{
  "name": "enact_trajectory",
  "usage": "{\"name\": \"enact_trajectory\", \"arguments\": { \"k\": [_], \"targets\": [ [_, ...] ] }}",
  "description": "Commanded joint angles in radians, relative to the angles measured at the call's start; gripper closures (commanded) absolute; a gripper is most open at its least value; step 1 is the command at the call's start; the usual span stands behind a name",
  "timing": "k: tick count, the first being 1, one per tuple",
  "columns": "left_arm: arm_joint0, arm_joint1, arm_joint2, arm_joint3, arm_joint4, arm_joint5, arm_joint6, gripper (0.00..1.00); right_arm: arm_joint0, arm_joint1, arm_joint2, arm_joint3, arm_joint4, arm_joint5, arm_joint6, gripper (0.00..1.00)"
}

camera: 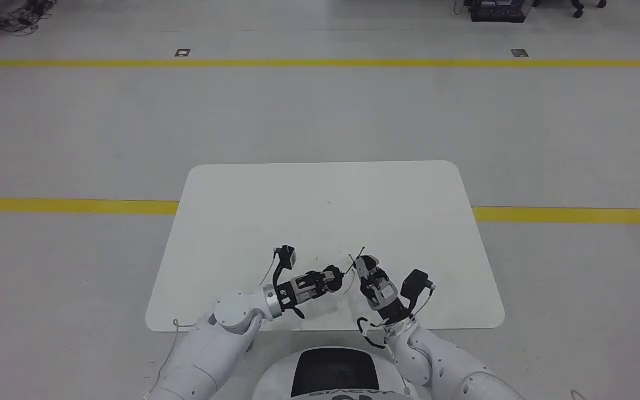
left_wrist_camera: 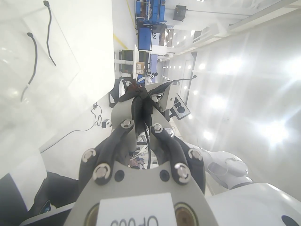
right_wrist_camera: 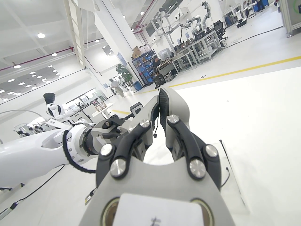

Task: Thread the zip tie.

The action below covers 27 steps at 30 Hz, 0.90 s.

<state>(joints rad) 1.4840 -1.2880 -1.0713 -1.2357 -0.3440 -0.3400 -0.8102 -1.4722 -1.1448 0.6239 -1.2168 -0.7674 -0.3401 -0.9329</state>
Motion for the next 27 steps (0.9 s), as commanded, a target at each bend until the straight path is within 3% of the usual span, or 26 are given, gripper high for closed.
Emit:
{"name": "enact_trajectory", "arguments": {
  "k": [1,27],
  "targets": [
    [0.0,0.0,0.0,0.0,0.0,0.0,0.0,1.0,-0.002,-0.003,0.005,0.0,-0.004,0.0,0.004,1.0],
    [0.0,0.0,0.0,0.0,0.0,0.0,0.0,1.0,-0.025,-0.03,0.057,0.006,-0.048,0.0,0.029,1.0]
  ]
}}
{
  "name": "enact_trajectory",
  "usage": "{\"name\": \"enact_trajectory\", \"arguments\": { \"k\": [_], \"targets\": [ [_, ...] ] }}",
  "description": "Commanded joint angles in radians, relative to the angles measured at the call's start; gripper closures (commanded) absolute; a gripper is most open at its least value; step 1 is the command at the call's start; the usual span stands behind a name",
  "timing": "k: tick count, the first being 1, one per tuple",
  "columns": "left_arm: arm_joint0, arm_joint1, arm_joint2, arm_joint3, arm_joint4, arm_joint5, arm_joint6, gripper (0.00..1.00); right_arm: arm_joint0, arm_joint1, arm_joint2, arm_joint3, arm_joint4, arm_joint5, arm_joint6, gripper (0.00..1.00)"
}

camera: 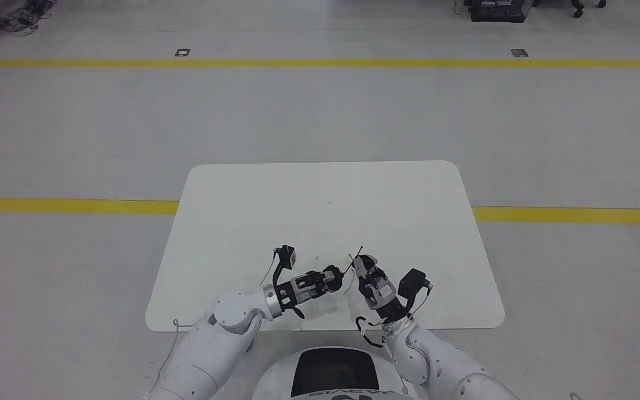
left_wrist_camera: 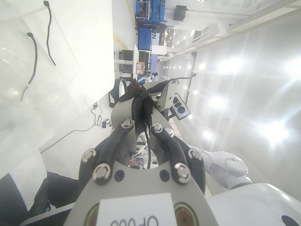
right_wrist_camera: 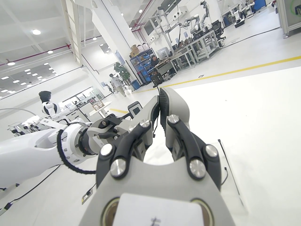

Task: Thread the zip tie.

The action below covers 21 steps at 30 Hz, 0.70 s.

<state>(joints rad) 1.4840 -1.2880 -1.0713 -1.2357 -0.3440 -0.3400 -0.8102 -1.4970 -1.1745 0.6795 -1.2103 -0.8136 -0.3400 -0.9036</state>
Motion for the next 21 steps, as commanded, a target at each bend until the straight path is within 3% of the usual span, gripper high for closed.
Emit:
{"name": "enact_trajectory", "arguments": {
  "k": [1,21],
  "targets": [
    [0.0,0.0,0.0,0.0,0.0,0.0,0.0,1.0,-0.001,-0.001,0.003,-0.001,-0.003,0.0,-0.001,1.0],
    [0.0,0.0,0.0,0.0,0.0,0.0,0.0,1.0,-0.015,-0.011,0.031,-0.004,-0.029,0.0,0.024,1.0]
  ]
}}
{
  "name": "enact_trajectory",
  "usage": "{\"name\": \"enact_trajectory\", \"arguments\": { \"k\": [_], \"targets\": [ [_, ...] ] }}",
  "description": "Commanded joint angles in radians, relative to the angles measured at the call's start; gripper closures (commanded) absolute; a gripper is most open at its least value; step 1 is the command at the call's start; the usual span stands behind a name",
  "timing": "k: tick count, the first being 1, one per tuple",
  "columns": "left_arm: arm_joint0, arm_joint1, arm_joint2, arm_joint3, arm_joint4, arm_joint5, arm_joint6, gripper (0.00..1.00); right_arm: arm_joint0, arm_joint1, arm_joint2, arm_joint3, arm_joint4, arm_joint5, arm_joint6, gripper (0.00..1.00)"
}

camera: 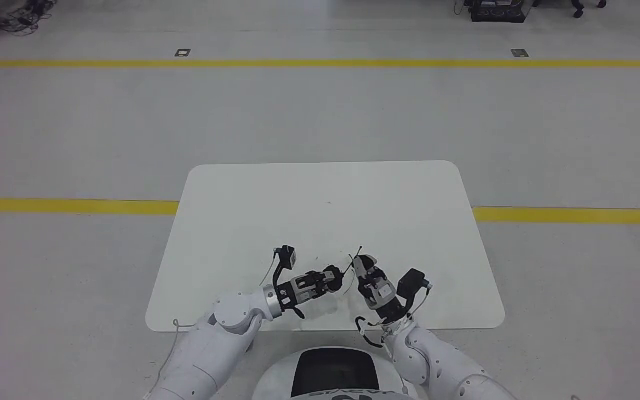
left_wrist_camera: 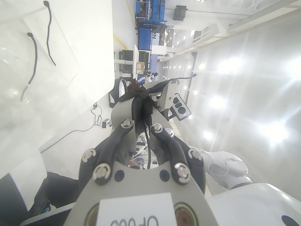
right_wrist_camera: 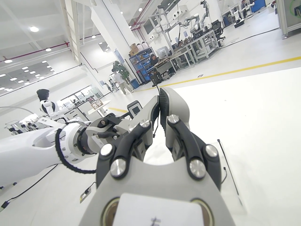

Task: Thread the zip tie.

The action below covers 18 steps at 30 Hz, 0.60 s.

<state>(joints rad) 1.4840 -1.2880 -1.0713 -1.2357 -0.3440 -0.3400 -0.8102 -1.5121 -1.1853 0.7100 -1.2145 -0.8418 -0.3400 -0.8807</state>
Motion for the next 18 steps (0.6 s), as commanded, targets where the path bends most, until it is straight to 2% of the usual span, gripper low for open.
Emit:
{"name": "enact_trajectory", "arguments": {
  "k": [1,18],
  "targets": [
    [0.0,0.0,0.0,0.0,0.0,0.0,0.0,1.0,-0.001,-0.001,0.002,0.0,-0.001,0.0,0.002,1.0],
    [0.0,0.0,0.0,0.0,0.0,0.0,0.0,1.0,0.001,-0.004,-0.003,-0.005,-0.008,0.0,0.007,1.0]
  ]
}}
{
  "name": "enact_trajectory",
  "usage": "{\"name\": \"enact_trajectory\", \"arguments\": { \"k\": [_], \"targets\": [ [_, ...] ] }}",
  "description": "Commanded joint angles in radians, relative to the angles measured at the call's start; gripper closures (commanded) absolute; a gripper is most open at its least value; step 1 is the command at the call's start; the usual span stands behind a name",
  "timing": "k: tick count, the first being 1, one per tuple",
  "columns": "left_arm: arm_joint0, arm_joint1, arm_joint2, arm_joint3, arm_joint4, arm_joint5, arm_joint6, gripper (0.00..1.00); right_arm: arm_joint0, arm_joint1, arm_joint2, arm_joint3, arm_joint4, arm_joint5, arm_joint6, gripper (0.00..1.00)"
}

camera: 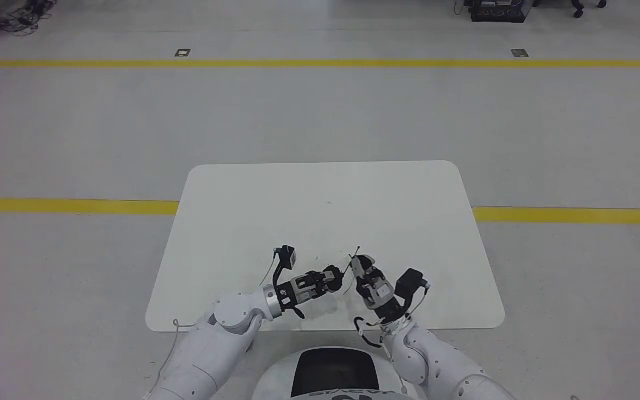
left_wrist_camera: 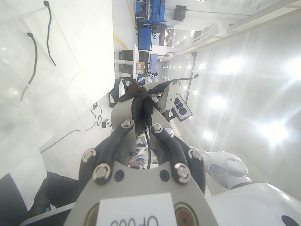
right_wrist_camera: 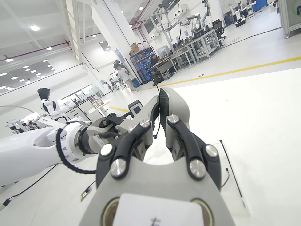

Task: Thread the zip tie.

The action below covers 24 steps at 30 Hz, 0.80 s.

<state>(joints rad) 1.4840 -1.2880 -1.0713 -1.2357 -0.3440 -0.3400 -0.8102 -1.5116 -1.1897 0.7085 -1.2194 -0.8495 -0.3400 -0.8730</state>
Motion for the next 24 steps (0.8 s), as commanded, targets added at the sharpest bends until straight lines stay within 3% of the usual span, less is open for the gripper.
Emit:
{"name": "enact_trajectory", "arguments": {
  "k": [1,24],
  "targets": [
    [0.0,0.0,0.0,0.0,0.0,0.0,0.0,1.0,0.001,0.0,-0.002,0.0,0.0,0.0,0.0,1.0],
    [0.0,0.0,0.0,0.0,0.0,0.0,0.0,1.0,0.023,0.009,-0.043,-0.002,0.037,0.0,0.011,1.0]
  ]
}}
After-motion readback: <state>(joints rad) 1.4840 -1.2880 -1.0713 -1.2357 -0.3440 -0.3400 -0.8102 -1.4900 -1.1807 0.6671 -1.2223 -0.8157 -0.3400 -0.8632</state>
